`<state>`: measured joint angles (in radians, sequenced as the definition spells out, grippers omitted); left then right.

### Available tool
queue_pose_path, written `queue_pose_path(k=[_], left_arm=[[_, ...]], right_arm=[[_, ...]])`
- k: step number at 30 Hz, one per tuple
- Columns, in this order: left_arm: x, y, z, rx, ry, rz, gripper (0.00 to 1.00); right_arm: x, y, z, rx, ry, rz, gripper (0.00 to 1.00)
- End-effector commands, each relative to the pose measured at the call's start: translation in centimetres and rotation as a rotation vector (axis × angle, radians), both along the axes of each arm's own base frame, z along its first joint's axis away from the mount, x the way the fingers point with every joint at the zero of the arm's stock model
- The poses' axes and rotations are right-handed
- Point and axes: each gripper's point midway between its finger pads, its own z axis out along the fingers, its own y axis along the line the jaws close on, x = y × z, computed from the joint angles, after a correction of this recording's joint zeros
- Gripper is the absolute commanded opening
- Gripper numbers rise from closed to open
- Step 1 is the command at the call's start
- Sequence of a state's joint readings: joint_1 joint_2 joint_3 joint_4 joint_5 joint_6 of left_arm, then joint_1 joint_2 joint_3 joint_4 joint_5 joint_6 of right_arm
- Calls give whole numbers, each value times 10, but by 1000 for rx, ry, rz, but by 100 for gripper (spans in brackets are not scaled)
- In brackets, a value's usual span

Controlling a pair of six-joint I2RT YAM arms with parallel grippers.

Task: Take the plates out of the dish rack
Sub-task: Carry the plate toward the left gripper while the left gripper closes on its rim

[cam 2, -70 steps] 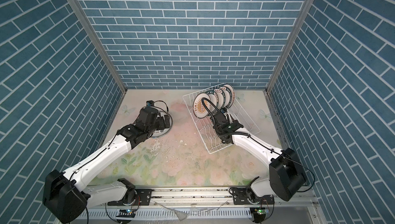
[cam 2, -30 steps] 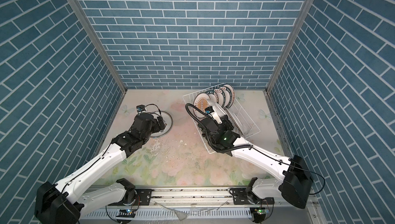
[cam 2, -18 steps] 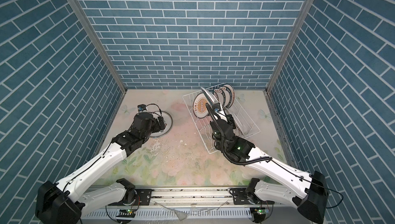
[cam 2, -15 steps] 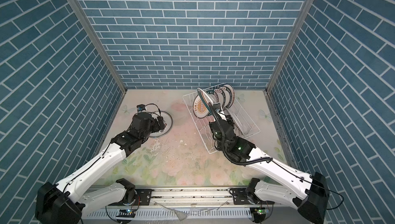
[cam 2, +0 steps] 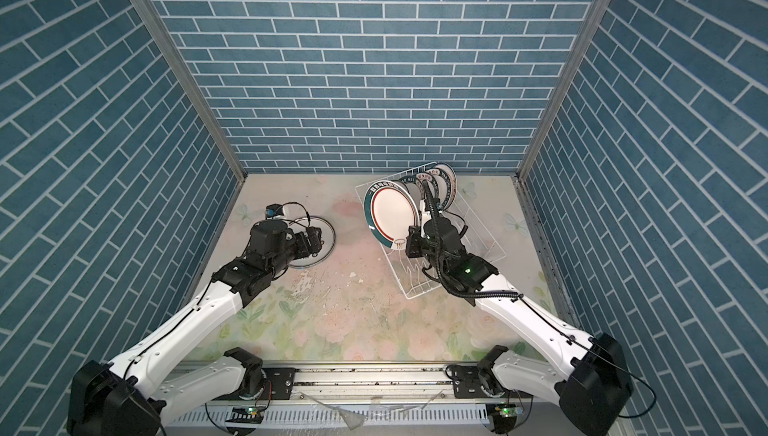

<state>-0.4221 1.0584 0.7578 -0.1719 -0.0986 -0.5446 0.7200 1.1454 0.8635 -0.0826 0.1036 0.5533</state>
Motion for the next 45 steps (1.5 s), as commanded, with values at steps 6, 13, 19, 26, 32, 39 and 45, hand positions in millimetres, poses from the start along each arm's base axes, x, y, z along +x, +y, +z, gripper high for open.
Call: queue_pose_path(k=[6, 13, 19, 26, 32, 39, 45], left_arm=[[3, -28, -1, -73, -7, -132, 99], [5, -45, -3, -132, -9, -203, 99], [7, -51, -7, -145, 4, -223, 99], [7, -57, -2, -204, -17, -256, 96], [10, -56, 2, -257, -28, -269, 84], [12, -61, 8, -286, -46, -296, 71], [12, -64, 0, -293, -21, -307, 58]], right_arm=[[-5, 46, 25, 341, 147, 172, 0], [-2, 62, 13, 420, 220, 236, 0], [-5, 71, 11, 447, 240, 286, 0], [-8, 84, 2, 483, 294, 344, 0], [-6, 94, -11, 507, 338, 369, 0], [-6, 98, -16, 505, 351, 394, 0], [-6, 102, -22, 504, 365, 406, 0]])
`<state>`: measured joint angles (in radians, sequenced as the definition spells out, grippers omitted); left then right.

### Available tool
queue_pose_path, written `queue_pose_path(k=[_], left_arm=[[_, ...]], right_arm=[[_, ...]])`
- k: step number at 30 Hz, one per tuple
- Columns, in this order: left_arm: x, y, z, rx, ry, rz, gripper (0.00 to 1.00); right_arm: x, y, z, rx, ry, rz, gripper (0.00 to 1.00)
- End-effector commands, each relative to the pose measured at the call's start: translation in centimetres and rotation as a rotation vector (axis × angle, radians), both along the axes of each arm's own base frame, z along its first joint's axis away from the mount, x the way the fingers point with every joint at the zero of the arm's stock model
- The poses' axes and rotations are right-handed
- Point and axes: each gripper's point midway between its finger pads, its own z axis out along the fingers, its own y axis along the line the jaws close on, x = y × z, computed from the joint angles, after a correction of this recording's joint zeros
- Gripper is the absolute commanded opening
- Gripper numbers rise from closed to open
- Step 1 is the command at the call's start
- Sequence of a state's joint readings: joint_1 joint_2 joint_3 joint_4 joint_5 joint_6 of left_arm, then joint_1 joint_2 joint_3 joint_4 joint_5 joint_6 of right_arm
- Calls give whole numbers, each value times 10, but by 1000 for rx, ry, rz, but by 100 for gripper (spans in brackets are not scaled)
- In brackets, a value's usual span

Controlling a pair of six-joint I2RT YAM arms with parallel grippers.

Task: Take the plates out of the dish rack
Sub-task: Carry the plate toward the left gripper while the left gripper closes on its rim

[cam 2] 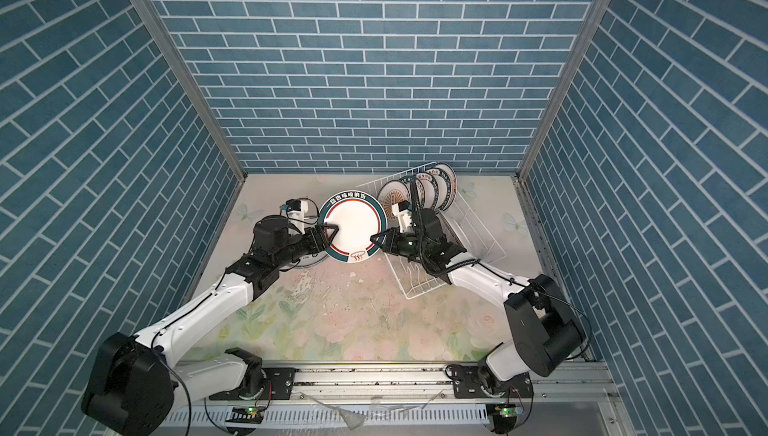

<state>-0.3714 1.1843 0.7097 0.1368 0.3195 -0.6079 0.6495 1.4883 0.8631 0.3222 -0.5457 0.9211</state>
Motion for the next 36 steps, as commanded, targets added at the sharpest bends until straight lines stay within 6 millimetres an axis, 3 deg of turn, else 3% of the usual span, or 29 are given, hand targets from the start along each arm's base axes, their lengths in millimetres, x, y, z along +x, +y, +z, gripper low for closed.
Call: queue_pose_path(k=[1, 11, 14, 18, 23, 28, 36], left_arm=[[0, -3, -2, -13, -1, -20, 55], [2, -8, -3, -41, 7, -51, 23], [3, -10, 1, -65, -2, -57, 17], [3, -10, -3, -69, 13, -64, 0], [4, -11, -1, -83, 13, -65, 0], [2, -1, -8, -73, 26, -32, 0], [4, 17, -6, -124, 37, 24, 0]], right_arm=[[0, 7, 16, 66, -22, 29, 0], [1, 10, 13, 54, -31, 43, 3], [1, 12, 13, 52, -38, 53, 9], [2, 14, 12, 47, -38, 64, 18], [3, 13, 14, 42, -54, 64, 27], [2, 9, 17, 14, -76, 51, 48], [5, -1, 13, -49, -90, 14, 62]])
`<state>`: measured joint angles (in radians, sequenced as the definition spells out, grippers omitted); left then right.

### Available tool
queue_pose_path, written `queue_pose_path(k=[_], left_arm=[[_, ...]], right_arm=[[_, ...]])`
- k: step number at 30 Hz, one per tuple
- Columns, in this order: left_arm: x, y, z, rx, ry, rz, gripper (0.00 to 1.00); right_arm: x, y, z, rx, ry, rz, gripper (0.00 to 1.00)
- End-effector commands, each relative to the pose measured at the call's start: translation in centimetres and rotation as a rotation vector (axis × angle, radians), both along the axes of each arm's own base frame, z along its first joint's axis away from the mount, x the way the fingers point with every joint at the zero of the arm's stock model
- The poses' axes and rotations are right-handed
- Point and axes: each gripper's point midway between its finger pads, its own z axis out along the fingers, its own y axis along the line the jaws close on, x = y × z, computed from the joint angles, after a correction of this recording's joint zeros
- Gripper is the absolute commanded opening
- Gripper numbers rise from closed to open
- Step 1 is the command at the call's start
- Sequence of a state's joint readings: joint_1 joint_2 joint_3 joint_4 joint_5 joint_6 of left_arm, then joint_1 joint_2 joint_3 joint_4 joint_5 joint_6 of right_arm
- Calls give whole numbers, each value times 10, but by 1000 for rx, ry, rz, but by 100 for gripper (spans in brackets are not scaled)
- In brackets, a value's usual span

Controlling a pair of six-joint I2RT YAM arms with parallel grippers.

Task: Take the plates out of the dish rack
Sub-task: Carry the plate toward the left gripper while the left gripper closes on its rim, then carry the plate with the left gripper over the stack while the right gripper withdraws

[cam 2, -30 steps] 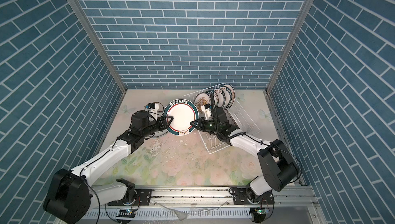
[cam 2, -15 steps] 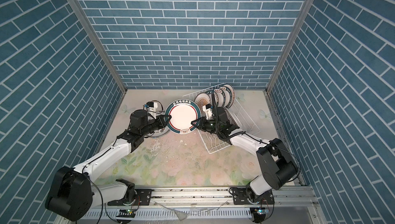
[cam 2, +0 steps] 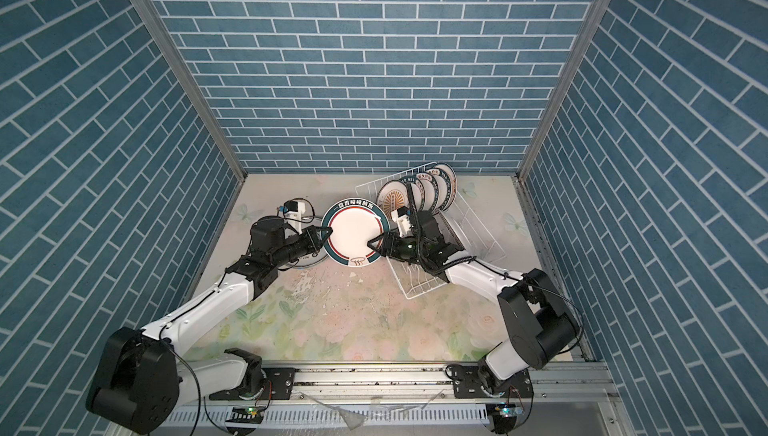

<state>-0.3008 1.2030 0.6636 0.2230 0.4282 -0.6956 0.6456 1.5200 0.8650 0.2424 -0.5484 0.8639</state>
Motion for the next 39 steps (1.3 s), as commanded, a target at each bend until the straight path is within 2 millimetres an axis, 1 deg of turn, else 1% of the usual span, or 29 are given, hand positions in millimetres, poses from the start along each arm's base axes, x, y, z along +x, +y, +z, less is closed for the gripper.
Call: queue_pose_path(k=[1, 3, 8, 11, 15, 18, 20, 22, 23, 25, 27, 31, 34, 36, 39], left_arm=[[0, 10, 1, -23, -9, 25, 0], [1, 13, 2, -30, -5, 37, 0], [3, 28, -1, -31, 12, 86, 0], [4, 45, -3, -32, 25, 143, 0], [5, 70, -8, -43, 49, 216, 0], [5, 86, -13, -51, 73, 266, 0], [5, 97, -17, -42, 93, 304, 0], [3, 111, -22, -14, 114, 357, 0], [2, 115, -23, 1, 116, 374, 0], [0, 125, -23, 36, 117, 410, 0], [-3, 135, -23, 61, 120, 448, 0], [-4, 147, -25, 77, 127, 484, 0], [-3, 153, -33, 84, 146, 504, 0], [-1, 155, -38, 83, 156, 509, 0], [2, 158, -44, 76, 176, 513, 0]], right_arm=[[8, 3, 39, 31, -126, -4, 64], [10, 1, 36, 16, -121, -18, 68], [13, -7, 33, -37, -140, -47, 71], [14, -18, 37, -86, -171, -78, 73], [15, -38, 42, -182, -223, -132, 76], [13, -51, 52, -224, -253, -160, 79], [12, -60, 59, -249, -282, -179, 80], [10, -70, 68, -279, -318, -203, 84], [9, -75, 69, -299, -328, -210, 86], [7, -87, 74, -343, -357, -232, 95], [5, -97, 80, -381, -382, -255, 99], [0, -114, 91, -439, -417, -279, 99], [-3, -124, 92, -485, -425, -293, 99], [-4, -127, 91, -501, -427, -292, 99], [-4, -126, 89, -503, -426, -283, 99]])
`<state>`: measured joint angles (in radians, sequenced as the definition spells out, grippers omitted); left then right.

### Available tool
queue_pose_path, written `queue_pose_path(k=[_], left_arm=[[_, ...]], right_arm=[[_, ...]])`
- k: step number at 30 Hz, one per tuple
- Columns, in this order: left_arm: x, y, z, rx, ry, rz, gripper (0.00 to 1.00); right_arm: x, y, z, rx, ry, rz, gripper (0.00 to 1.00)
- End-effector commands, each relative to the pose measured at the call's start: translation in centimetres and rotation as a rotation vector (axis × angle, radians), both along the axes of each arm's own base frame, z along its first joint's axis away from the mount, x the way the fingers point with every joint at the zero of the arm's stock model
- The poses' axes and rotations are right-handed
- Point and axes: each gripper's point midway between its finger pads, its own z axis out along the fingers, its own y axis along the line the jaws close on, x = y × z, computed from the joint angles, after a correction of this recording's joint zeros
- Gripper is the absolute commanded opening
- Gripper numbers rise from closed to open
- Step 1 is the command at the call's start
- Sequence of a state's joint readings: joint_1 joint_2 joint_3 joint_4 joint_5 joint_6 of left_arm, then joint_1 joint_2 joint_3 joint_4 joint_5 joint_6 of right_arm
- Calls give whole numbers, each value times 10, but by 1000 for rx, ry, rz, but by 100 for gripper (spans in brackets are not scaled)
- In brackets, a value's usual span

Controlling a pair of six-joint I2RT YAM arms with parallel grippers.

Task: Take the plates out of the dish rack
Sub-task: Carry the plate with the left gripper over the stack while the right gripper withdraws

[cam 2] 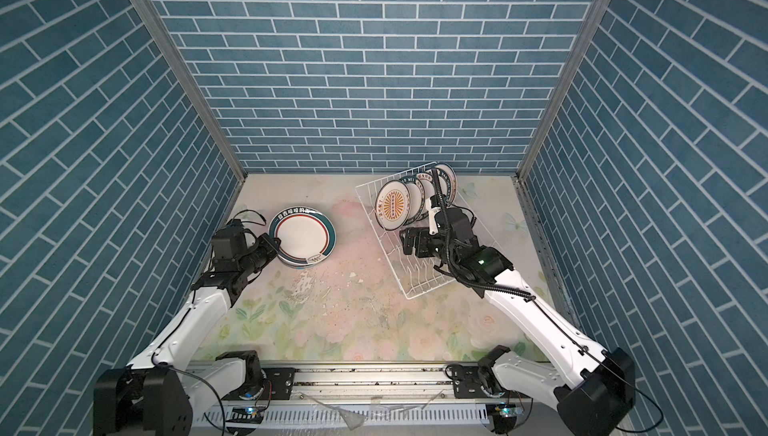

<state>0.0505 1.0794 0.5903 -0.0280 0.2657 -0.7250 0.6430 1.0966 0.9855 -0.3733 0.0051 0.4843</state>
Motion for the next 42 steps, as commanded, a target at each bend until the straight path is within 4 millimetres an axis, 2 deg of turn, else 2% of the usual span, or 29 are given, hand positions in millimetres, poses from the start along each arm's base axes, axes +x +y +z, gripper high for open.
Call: queue_pose_path(k=[1, 9, 22, 38, 42], left_arm=[[6, 6, 0, 7, -21, 11, 0], [9, 15, -16, 9, 19, 34, 0], [12, 20, -29, 8, 60, 47, 0], [15, 21, -45, 6, 125, 41, 0], [14, 22, -47, 13, 138, 49, 9]], right_arm=[[1, -6, 9, -48, -31, 1, 99], [1, -5, 2, -55, -23, 12, 99], [1, -3, -7, -69, -6, 28, 99], [0, -3, -8, -70, -9, 37, 99], [0, -3, -9, -70, -7, 39, 99]])
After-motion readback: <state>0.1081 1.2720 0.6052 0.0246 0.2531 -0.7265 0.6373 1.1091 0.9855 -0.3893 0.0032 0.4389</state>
